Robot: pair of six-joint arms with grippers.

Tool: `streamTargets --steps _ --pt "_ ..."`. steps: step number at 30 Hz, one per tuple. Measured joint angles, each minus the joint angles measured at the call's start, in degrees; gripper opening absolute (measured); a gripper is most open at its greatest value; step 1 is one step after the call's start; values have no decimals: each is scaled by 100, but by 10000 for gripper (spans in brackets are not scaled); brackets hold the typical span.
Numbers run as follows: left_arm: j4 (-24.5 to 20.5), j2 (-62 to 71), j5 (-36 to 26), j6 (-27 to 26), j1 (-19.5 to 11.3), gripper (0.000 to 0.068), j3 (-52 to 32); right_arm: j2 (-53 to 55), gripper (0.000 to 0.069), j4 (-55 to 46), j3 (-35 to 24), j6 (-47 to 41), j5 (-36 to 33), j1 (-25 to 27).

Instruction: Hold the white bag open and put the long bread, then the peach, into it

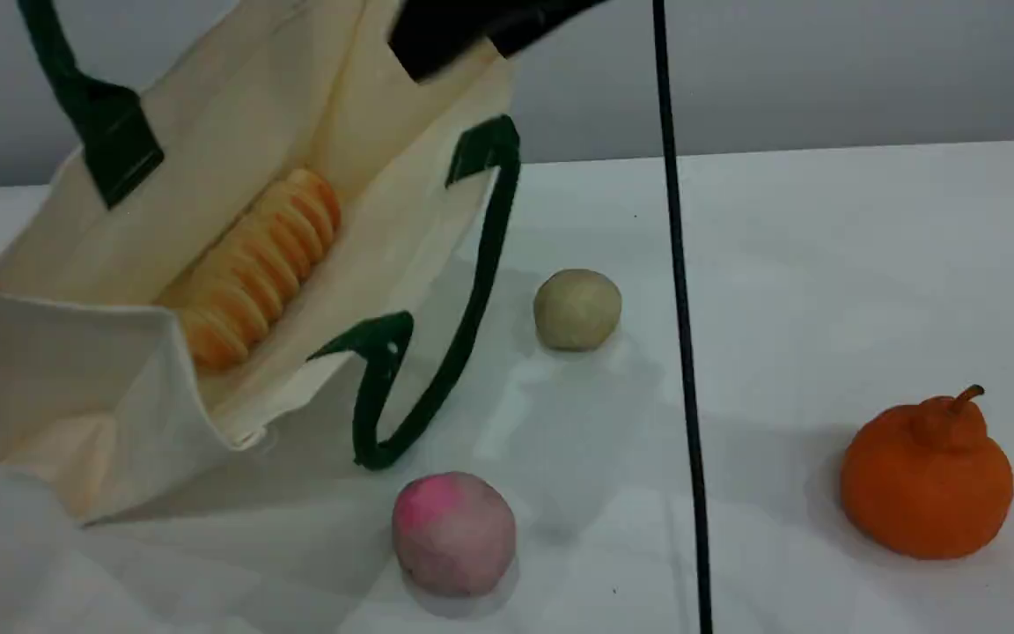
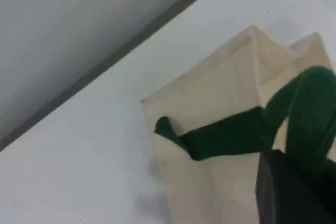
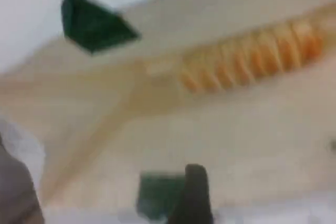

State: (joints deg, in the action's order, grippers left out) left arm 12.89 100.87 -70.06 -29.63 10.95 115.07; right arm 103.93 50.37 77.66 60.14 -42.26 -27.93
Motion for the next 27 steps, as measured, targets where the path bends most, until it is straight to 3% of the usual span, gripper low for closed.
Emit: streamTargets --steps 4,8,27 --pt "-257 0 5 60 -140 92 0 0 587 -499 0 0 -140 0" --pt "-170 0 5 88 -306 92 0 5 587 -555 -13 0 -140 -13" --pt "-199 -7 8 88 -356 92 0 270 587 -1132 -71 38 -560 -467"
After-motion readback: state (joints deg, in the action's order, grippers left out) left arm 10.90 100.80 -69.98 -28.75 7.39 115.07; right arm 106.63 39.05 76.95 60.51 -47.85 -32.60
